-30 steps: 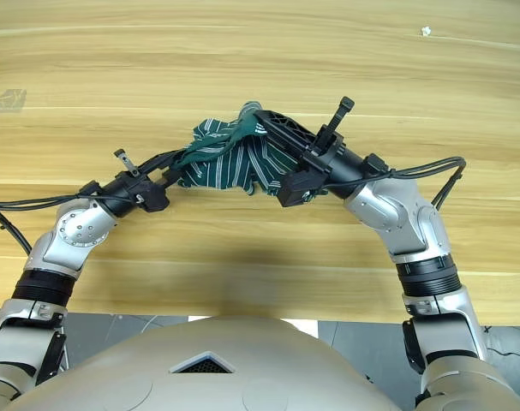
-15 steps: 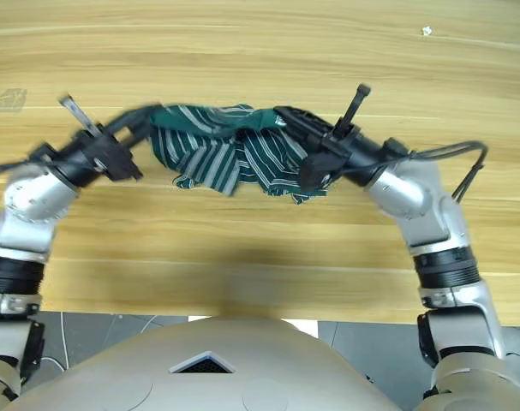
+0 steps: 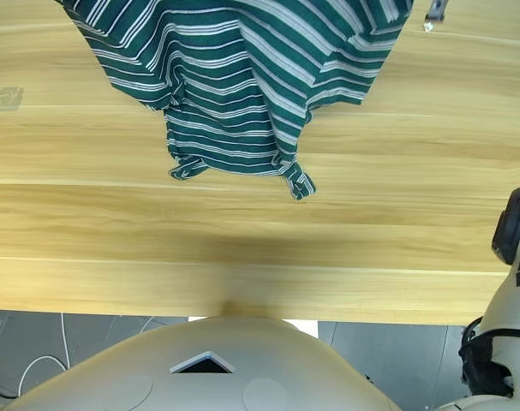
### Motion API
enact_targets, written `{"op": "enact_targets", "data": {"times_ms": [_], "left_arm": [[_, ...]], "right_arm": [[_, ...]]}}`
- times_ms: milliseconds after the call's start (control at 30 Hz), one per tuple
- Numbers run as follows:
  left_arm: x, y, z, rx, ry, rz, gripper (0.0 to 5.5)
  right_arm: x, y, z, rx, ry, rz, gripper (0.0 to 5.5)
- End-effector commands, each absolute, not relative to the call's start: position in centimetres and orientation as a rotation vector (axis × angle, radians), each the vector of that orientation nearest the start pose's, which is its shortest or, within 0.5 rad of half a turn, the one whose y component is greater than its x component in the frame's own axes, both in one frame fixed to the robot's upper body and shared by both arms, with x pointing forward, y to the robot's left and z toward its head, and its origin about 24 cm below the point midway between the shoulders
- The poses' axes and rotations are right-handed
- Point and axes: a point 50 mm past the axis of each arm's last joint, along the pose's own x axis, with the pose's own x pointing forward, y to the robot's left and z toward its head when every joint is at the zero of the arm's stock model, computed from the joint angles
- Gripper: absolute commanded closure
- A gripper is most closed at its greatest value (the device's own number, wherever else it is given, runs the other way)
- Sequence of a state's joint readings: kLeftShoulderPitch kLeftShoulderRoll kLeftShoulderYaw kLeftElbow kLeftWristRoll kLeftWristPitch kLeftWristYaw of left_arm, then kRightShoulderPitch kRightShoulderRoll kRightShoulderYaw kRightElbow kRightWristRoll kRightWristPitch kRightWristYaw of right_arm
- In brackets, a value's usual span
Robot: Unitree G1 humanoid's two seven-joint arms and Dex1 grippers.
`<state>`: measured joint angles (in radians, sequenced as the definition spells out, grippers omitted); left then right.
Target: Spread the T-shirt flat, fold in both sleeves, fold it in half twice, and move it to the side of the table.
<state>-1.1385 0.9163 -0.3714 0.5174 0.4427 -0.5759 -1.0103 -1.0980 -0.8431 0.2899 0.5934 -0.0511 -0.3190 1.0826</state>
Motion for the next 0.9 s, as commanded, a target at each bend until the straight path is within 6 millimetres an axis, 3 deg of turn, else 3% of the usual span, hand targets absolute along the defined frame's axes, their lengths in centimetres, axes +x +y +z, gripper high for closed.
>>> {"op": "enact_targets", "data": {"times_ms": [33,167,267,400,500,567,667,767,800,833,900], "left_arm": [[37.2,23.3,30.0,1.97,0.023,-0.598,5.48],[38.7,24.5,31.8,2.132,-0.023,-0.319,5.48],[38.8,26.3,32.5,2.267,-0.031,-0.173,5.48],[38.6,27.8,31.8,2.327,-0.046,-0.154,5.48],[38.5,28.0,30.5,2.338,-0.061,-0.23,5.48],[37.8,28.6,28.0,2.347,-0.062,-0.401,5.48],[36.1,28.9,22.4,2.268,-0.099,-0.711,5.48],[32.1,28.5,15.3,2.072,-0.176,-1.019,5.48],[30.6,28.2,13.6,2.015,-0.194,-1.081,5.48],[29.2,27.9,12.5,1.969,-0.213,-1.117,5.48],[27.0,27.1,12.5,1.918,-0.258,-1.118,5.48]], "right_arm": [[39.4,-23.0,31.4,-1.719,-0.118,0.294,5.5],[40.6,-22.5,32.4,-1.977,-0.213,0.04,5.5],[40.8,-23.3,32.2,-2.154,-0.223,-0.04,5.5],[40.6,-24.6,31.7,-2.215,-0.226,-0.065,5.5],[40.6,-25.1,30.2,-2.2,-0.21,-0.005,5.5],[40.5,-25.3,28.2,-2.16,-0.199,0.091,5.5],[39.5,-26.5,23.4,-2.056,-0.145,0.314,5.5],[36.9,-27.5,17.4,-1.88,-0.132,0.598,5.5],[36.0,-27.7,16.3,-1.83,-0.146,0.649,5.5],[35.3,-28.0,15.7,-1.79,-0.166,0.675,5.5],[34.2,-28.6,15.7,-1.731,-0.218,0.673,5.5]]}}
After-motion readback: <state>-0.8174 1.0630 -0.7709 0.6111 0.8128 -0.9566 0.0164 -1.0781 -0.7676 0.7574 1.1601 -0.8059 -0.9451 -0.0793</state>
